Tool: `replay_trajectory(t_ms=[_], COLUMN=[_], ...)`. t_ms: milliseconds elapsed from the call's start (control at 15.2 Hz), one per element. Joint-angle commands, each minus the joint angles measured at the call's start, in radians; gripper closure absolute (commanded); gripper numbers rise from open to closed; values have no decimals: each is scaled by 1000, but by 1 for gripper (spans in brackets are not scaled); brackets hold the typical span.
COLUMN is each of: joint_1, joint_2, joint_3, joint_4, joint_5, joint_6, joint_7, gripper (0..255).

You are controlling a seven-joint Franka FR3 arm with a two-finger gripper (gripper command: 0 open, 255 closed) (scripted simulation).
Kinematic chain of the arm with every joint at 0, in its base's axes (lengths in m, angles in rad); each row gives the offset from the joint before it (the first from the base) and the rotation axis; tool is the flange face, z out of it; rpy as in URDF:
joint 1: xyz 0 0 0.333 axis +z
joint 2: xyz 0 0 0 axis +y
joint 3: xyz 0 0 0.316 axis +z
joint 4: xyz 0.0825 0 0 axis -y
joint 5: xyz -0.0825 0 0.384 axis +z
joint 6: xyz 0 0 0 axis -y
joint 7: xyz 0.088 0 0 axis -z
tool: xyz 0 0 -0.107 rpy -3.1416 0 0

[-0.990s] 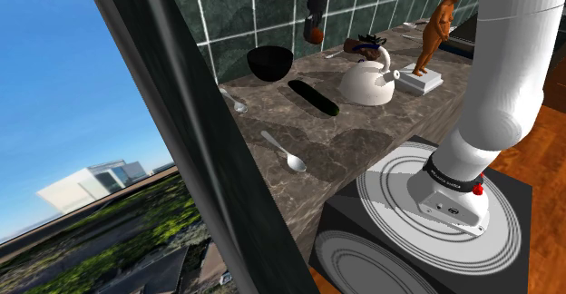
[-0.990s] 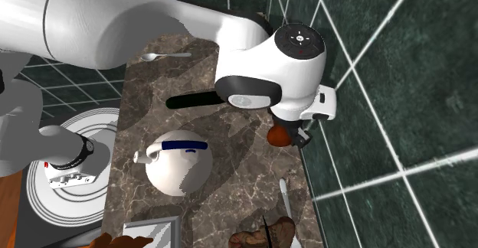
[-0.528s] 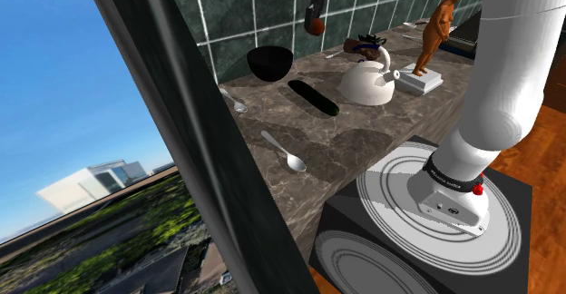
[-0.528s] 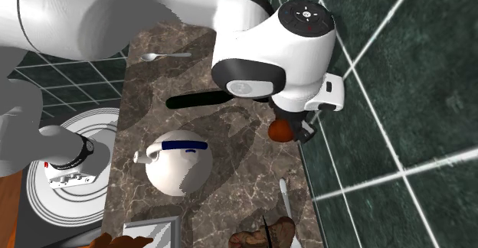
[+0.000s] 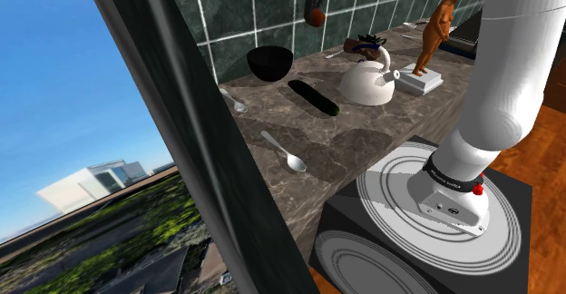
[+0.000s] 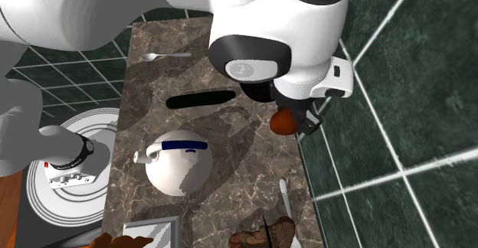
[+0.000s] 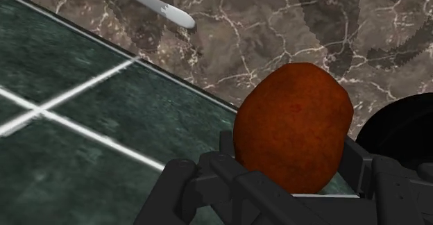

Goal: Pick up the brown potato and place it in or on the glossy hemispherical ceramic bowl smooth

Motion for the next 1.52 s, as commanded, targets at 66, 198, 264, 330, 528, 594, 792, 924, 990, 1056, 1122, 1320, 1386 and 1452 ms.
replay_trajectory(t_ms=[66,198,264,330,528,594,792,924,990,1056,1122,1320,1386,1452], joint_1=[42,73,89,104,148,163,205,233,246,261,261,263,263,263], joint_2=[-14,-19,-21,-21,-16,-12,4,21,31,43,42,42,43,44], joint_3=[13,23,29,34,51,57,74,84,90,95,95,96,96,96], joint_4=[-9,-14,-15,-14,-3,4,33,61,77,96,82,42,29,17], joint_5=[-16,-27,-33,-38,-52,-56,-68,-75,-78,-81,-81,-81,-81,-81], joint_6=[-4,-3,-4,-5,-12,-16,-29,-41,-49,-57,-43,-3,10,23], joint_7=[57,101,123,144,209,230,293,334,354,374,375,376,376,377], gripper=[255,255,255,255,255,255,255,255,255,255,255,255,255,255])
